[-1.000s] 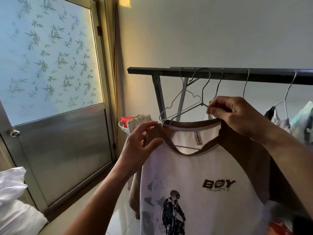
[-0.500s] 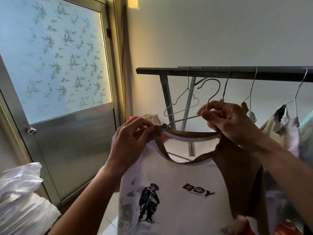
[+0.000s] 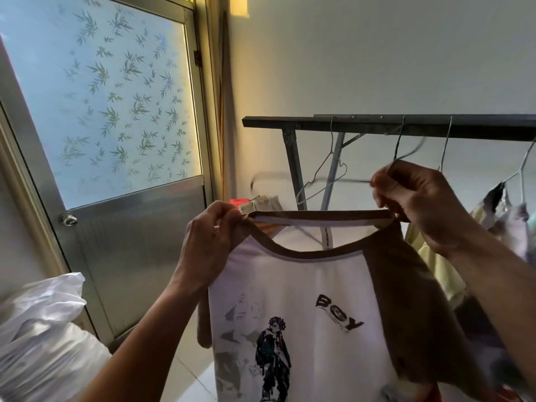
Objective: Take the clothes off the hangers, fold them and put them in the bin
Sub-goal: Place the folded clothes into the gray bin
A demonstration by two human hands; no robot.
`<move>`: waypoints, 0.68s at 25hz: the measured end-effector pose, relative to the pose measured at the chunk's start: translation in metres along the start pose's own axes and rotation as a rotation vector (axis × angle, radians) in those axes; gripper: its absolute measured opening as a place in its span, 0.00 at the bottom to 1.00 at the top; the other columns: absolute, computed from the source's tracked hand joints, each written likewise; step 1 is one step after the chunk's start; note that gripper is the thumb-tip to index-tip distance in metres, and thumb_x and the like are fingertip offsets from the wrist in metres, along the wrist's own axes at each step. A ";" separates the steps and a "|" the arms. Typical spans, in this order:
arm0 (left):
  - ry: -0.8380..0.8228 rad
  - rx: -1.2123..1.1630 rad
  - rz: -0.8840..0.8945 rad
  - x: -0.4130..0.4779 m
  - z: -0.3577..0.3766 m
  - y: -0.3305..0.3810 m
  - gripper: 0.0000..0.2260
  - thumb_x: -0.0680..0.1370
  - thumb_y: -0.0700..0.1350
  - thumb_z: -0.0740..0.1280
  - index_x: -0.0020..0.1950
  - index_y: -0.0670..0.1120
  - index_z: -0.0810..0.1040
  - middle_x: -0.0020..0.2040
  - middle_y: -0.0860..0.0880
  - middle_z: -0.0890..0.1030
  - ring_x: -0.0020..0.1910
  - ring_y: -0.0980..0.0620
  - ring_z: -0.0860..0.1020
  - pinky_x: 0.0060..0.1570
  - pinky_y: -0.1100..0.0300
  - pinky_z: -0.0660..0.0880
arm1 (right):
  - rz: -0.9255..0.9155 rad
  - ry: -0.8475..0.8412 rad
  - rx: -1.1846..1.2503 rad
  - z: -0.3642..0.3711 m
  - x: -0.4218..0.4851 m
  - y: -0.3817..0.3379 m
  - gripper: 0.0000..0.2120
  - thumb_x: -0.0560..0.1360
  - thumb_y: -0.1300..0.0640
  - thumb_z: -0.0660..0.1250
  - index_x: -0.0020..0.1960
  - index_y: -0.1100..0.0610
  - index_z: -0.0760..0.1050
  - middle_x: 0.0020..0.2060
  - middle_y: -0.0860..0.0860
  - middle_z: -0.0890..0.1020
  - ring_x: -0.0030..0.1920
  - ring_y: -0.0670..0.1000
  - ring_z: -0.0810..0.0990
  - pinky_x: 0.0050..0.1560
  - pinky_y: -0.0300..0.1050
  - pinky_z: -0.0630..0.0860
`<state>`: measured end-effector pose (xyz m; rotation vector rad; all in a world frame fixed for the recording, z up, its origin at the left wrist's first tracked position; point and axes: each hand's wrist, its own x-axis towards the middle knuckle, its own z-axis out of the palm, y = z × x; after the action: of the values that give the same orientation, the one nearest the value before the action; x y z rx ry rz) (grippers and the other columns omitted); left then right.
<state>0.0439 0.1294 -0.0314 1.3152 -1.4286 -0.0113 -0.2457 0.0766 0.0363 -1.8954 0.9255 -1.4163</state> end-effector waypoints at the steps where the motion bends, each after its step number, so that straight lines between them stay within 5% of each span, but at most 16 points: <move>1: -0.006 -0.015 0.001 -0.001 0.001 0.003 0.07 0.81 0.45 0.62 0.44 0.53 0.75 0.38 0.57 0.78 0.36 0.64 0.77 0.34 0.72 0.70 | 0.044 0.070 0.097 -0.001 0.001 0.002 0.09 0.78 0.57 0.64 0.40 0.55 0.77 0.30 0.50 0.77 0.29 0.46 0.70 0.28 0.36 0.67; 5: -0.084 -0.101 0.019 -0.001 0.006 0.017 0.10 0.82 0.42 0.60 0.42 0.51 0.73 0.33 0.55 0.75 0.30 0.65 0.74 0.30 0.74 0.68 | 0.172 0.152 0.536 0.006 0.002 0.007 0.05 0.74 0.52 0.66 0.43 0.53 0.77 0.35 0.50 0.84 0.28 0.46 0.75 0.28 0.37 0.74; 8: -0.121 -0.026 0.026 0.003 0.013 0.013 0.08 0.82 0.45 0.60 0.44 0.51 0.74 0.36 0.53 0.78 0.34 0.58 0.75 0.35 0.63 0.72 | 0.199 0.194 0.820 0.009 0.007 0.006 0.04 0.74 0.53 0.65 0.44 0.53 0.76 0.39 0.50 0.86 0.32 0.45 0.81 0.31 0.37 0.77; 12: -0.166 0.027 0.003 0.003 0.016 0.003 0.08 0.82 0.46 0.61 0.44 0.50 0.75 0.35 0.53 0.78 0.34 0.55 0.75 0.38 0.56 0.72 | 0.061 0.435 0.409 -0.004 0.013 0.000 0.09 0.78 0.58 0.65 0.39 0.57 0.74 0.24 0.51 0.79 0.19 0.47 0.70 0.20 0.35 0.63; 17: -0.174 0.010 -0.017 0.007 0.015 0.000 0.08 0.81 0.45 0.62 0.42 0.50 0.75 0.33 0.53 0.77 0.32 0.57 0.73 0.36 0.57 0.71 | 0.236 0.183 -0.102 0.002 0.042 0.003 0.11 0.78 0.59 0.65 0.38 0.61 0.73 0.28 0.59 0.79 0.16 0.45 0.68 0.17 0.34 0.62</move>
<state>0.0348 0.1150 -0.0319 1.3615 -1.5660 -0.1329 -0.2359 0.0409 0.0566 -1.6821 1.2860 -1.4381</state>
